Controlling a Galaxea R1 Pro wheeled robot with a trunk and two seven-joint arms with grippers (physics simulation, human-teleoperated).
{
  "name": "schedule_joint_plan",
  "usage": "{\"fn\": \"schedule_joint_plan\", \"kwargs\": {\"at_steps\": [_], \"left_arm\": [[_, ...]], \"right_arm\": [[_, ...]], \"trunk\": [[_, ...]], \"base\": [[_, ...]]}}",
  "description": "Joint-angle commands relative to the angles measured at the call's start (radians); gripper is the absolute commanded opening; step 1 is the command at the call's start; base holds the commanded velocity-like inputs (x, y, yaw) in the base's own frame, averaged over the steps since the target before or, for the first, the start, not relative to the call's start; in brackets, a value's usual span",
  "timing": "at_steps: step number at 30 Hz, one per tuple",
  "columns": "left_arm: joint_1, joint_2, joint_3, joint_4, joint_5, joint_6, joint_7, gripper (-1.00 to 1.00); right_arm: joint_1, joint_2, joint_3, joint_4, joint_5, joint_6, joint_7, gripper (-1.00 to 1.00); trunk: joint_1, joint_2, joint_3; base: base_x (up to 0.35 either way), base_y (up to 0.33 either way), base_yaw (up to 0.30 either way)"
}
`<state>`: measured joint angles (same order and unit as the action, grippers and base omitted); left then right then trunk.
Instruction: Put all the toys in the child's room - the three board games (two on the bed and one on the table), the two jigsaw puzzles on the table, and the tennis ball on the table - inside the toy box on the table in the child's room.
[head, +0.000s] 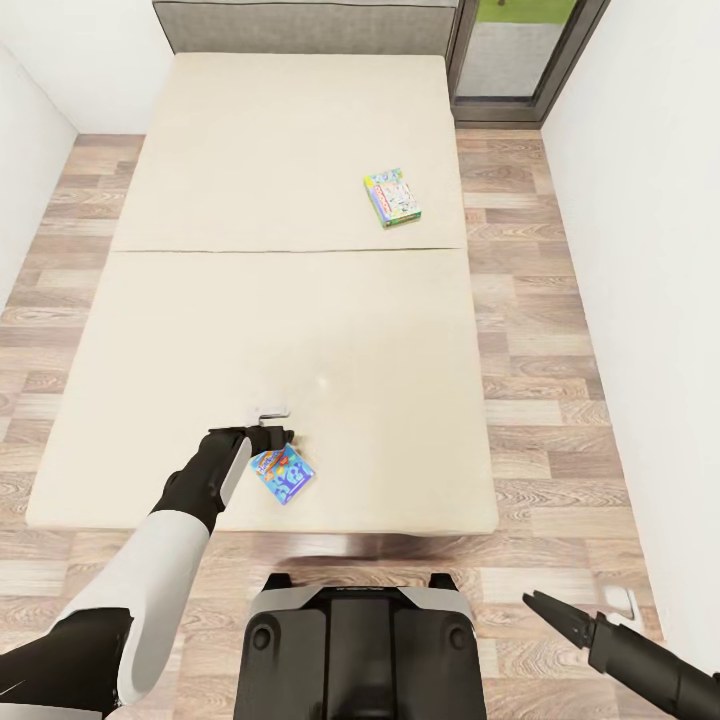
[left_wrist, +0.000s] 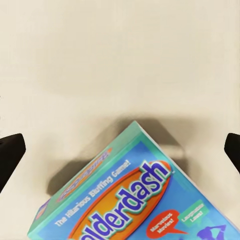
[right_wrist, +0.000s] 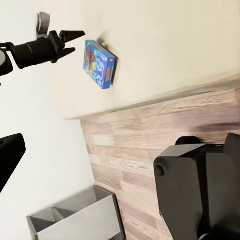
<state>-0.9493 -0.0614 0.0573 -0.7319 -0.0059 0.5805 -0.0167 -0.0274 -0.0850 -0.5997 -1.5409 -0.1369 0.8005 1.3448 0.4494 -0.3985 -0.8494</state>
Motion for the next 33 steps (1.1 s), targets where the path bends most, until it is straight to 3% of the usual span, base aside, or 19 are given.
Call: {"fn": "schedule_joint_plan", "kwargs": {"at_steps": [1, 33], "left_arm": [[0.000, -0.001, 0.005, -0.001, -0.001, 0.006, -0.002, 1.00], [0.000, -0.002, 0.004, -0.001, 0.000, 0.006, -0.002, 1.00]], "right_arm": [[0.000, 0.000, -0.004, 0.000, -0.002, 0.008, 0.008, 1.00], [0.000, 0.001, -0.019, 0.001, 0.005, 0.004, 0.030, 1.00]], "trunk": [[0.001, -0.001, -0.001], [0.001, -0.001, -0.001]], "base": [[0.000, 0.000, 0.000], [0.000, 0.000, 0.000]]}}
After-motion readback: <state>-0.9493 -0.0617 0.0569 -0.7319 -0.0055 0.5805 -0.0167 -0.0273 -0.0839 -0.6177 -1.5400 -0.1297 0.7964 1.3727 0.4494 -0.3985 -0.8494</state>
